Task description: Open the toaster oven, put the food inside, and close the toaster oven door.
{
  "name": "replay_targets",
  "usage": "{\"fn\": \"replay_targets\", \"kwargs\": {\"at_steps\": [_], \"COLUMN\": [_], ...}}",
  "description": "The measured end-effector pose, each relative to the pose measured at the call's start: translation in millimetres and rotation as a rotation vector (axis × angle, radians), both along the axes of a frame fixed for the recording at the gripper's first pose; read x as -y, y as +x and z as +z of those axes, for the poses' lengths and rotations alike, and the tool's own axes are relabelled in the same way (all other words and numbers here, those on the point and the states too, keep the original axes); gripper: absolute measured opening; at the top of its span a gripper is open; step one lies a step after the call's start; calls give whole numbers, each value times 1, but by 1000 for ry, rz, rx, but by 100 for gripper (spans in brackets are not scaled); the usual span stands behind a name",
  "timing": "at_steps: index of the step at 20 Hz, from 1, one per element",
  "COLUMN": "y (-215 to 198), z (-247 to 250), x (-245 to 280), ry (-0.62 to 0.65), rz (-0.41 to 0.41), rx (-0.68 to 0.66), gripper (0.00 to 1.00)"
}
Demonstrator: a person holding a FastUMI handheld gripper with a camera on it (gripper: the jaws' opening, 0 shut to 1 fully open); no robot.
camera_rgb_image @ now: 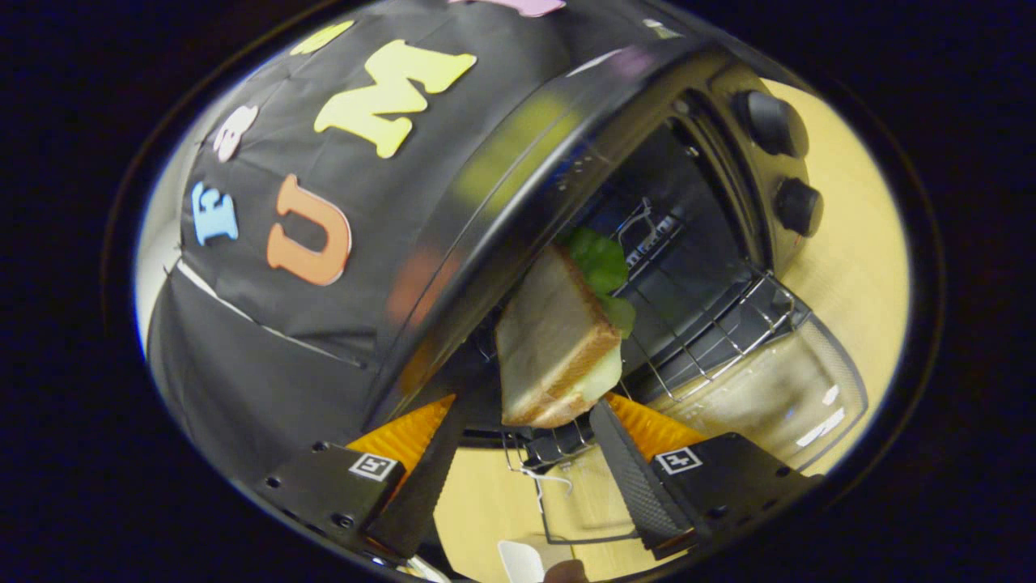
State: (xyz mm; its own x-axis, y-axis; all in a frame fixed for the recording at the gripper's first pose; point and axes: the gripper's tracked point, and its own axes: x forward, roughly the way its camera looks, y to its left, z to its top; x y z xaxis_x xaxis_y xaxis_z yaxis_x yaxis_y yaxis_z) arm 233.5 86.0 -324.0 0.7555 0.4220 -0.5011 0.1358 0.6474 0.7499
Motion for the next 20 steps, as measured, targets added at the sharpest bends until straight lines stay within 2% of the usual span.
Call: {"fn": "replay_targets", "kwargs": {"at_steps": [4,9,16,20], "y": [-25,-65,-125,-160], "z": [9,46,103,106], "x": [2,14,63,69], "ry": [-118,-236,-551,-650], "rz": [58,112,100,105], "rx": [-25,27,180,229], "gripper": [100,100,100,100]}}
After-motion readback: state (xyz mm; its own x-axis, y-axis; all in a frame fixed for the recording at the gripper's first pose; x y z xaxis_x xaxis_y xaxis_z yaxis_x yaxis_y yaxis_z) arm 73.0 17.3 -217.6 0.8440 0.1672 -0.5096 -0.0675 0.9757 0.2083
